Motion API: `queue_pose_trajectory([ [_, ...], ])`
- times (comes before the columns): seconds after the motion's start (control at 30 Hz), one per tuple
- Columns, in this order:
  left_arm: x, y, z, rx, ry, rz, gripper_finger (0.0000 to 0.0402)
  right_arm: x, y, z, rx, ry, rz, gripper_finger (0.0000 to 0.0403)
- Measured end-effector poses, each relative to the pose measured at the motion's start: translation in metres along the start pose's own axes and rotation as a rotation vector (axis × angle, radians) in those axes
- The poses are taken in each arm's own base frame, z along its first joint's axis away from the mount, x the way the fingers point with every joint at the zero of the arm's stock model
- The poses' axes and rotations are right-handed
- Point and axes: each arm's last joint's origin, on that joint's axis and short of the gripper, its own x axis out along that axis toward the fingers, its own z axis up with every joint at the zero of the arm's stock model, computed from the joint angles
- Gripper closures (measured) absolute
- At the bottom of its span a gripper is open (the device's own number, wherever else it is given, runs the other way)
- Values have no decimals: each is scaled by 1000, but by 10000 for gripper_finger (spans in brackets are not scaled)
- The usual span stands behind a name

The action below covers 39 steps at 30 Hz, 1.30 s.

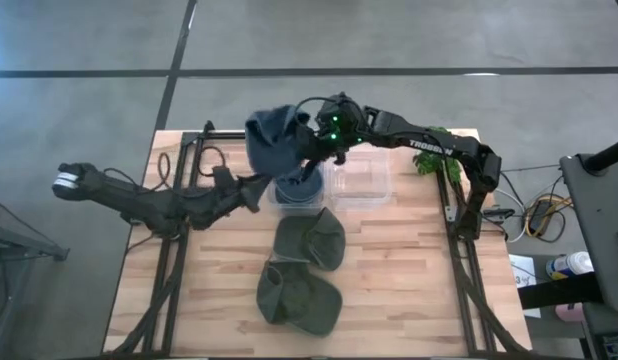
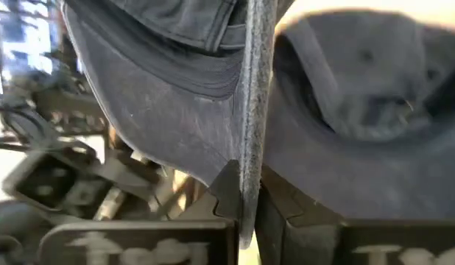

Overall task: Pick & Place hat
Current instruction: Put the blue cap into the left transparent bin

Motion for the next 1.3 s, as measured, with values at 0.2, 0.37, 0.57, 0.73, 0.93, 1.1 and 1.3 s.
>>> queue_pose_trajectory([
  [0.2,-20,-5,16,122,-54,-14,268,-8,-17,-5,95,163,-135,389],
  [0.37,-25,-5,22,159,-72,-11,268,-16,-23,4,164,158,-145,390],
  [0.57,-23,-4,22,165,-72,-4,268,-3,-43,9,255,157,-162,390],
  [0.73,-19,0,20,198,-66,28,268,22,-56,-3,337,240,-64,390],
  [0.93,-19,2,19,204,-61,40,268,33,-73,-18,413,311,-106,390],
  [1.1,-18,2,18,212,-55,44,268,31,-75,-18,396,295,-130,375],
  [1.3,-18,2,18,206,-56,44,268,31,-74,-13,350,216,-123,337],
])
